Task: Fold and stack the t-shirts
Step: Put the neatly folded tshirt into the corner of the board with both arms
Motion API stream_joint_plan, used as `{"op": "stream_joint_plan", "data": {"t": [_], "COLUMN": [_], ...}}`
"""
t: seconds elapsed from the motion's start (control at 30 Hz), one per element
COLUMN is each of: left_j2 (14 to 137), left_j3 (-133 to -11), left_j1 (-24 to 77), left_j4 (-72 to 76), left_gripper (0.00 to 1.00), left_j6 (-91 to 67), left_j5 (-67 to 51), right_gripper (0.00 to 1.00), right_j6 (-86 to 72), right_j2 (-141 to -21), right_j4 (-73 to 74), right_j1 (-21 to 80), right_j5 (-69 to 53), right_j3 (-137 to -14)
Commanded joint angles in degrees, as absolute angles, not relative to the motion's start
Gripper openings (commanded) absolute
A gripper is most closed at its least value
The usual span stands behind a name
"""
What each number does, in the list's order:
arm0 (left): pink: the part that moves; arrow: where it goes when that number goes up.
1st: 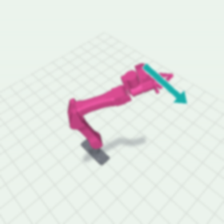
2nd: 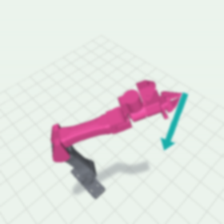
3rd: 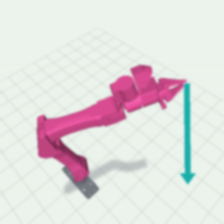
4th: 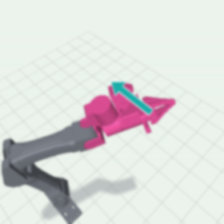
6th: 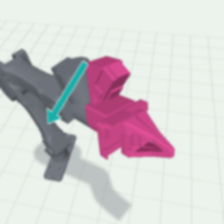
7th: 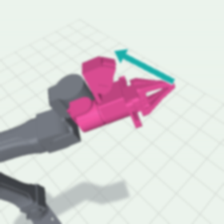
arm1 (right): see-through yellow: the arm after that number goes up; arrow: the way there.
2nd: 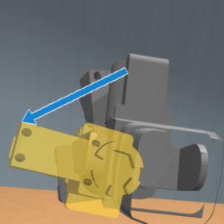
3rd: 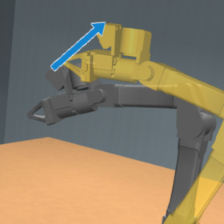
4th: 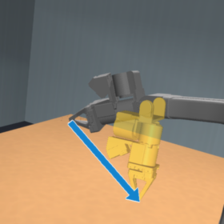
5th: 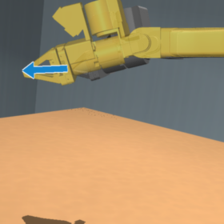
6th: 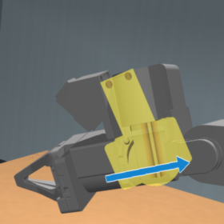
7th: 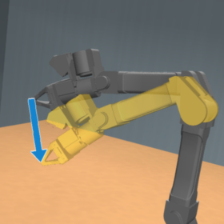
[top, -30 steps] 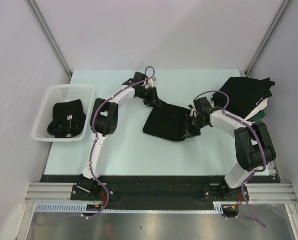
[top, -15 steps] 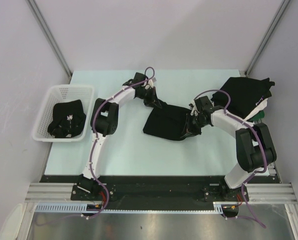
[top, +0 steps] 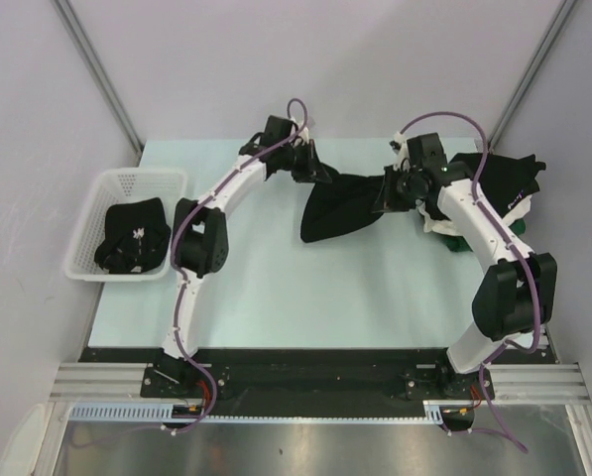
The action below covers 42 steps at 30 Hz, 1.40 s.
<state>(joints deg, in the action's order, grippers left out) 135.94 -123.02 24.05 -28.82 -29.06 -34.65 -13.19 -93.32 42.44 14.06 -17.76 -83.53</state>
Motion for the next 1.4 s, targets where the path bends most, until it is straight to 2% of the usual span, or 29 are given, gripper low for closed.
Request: {"op": "stream_joint_plan", "data": {"t": [0.0,0.23,0.5,0.73,1.0,1.37], "left_j2": [127.18,122.44,124.36,131.30,134.03,139.82], "left_j3": [-126.04,-121.99,-120.85,-131.55,-135.43,-137.37], "left_j1": [24.70,26.80,32.34,36.64,39.46,42.27], "left_j4": [-25.76,-19.17,-9.06,-6.50,-0.18,16.42], "left_gripper": [0.00,0.00,0.00,0.00,0.00,0.00], "left_j6": [-31.81,-36.64,-42.79,-46.40,-49.83,-60.88], "left_j5": [-33.31,-30.32,-24.54,-22.33,-19.42,-22.67], "right_gripper": [0.00,0.00,0.00,0.00,0.00,0.00], "right_j6": [-7.83,-5.10,-4.40,-3.78,-3.60,-5.01], "right_j2": [-94.83,-101.06,-106.34,-107.67,-106.53,-102.40], "right_j4": [46.84,50.62,51.68,51.07,51.15,50.01], "right_j1": [11.96,5.46,-3.77,-8.08,-12.21,-20.29], "right_j5": [-13.46,-10.20,-4.58,-0.62,-0.70,2.37], "right_j3": [-93.15,-107.03,-121.36,-130.15,-130.61,-125.07]}}
